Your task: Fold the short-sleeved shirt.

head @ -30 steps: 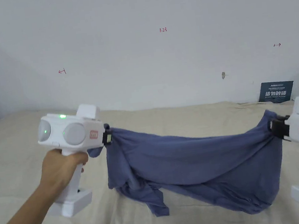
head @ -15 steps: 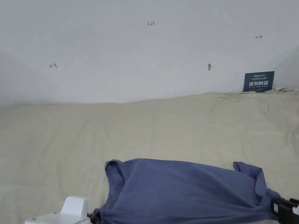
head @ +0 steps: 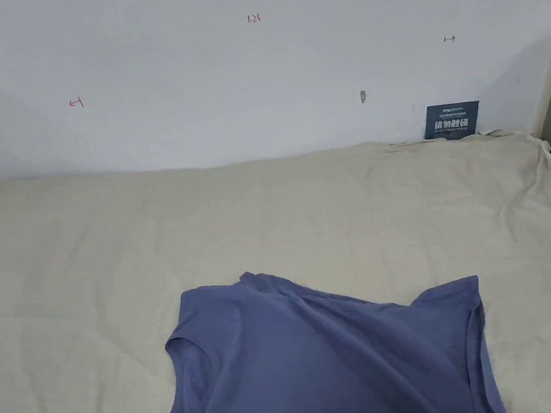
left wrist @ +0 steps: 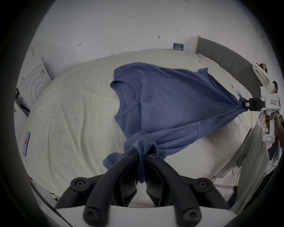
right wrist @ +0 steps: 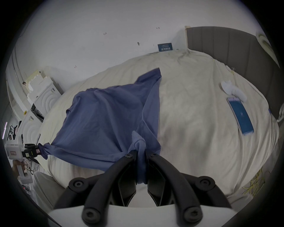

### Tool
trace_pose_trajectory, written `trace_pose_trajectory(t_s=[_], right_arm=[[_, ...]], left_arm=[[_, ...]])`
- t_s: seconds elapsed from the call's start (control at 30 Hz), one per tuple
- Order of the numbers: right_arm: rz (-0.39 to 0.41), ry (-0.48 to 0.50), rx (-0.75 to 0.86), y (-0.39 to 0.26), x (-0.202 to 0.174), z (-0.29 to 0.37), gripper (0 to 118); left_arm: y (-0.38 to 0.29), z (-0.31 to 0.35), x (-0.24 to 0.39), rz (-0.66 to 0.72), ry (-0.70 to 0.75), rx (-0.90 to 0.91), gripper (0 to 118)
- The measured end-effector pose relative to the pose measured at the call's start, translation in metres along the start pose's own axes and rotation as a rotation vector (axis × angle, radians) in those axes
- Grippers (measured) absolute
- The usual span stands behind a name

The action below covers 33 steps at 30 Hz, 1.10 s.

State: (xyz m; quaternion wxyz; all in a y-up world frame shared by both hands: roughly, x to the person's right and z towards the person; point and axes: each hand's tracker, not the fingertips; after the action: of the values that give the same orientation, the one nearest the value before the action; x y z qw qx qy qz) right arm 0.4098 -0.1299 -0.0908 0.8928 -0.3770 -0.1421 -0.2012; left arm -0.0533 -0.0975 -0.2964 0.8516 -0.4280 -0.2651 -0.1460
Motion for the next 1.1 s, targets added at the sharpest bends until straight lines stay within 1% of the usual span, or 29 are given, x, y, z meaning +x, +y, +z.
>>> trace_pose_trajectory(t_s=[0.07,0.2,0.37,0.47,0.63,0.97,1.07,1.1], right_arm=[[-0.020,0.003,-0.011,-0.010,0.003,0.003,8],[-0.028,-0.011,-0.033,-0.027,0.005,0.004,8],[-0.044,-0.021,-0.057,-0.034,0.007,0.000,8],[-0.038,-0.030,-0.057,-0.035,0.007,0.000,8],[-0.031,-0.064,-0.103,-0.037,0.005,-0.016,8],[-0.034,-0.077,-0.122,-0.037,0.006,-0.021,8],[-0.029,-0.080,-0.121,-0.035,0.004,-0.019,8],[-0.028,-0.078,-0.122,-0.033,0.004,-0.017,9]], left_arm=[[-0.010,0.001,0.002,0.006,-0.009,-0.021,7],[-0.026,0.000,0.008,0.001,-0.007,-0.053,7],[-0.030,-0.009,0.011,0.007,-0.012,-0.097,7],[-0.032,-0.007,0.014,-0.006,-0.010,-0.102,7],[-0.031,-0.024,0.013,0.041,-0.012,-0.142,7],[-0.032,-0.030,0.011,0.087,-0.019,-0.165,7],[-0.031,-0.029,0.012,0.097,-0.012,-0.160,9],[-0.031,-0.027,0.013,0.102,-0.014,-0.155,14]])
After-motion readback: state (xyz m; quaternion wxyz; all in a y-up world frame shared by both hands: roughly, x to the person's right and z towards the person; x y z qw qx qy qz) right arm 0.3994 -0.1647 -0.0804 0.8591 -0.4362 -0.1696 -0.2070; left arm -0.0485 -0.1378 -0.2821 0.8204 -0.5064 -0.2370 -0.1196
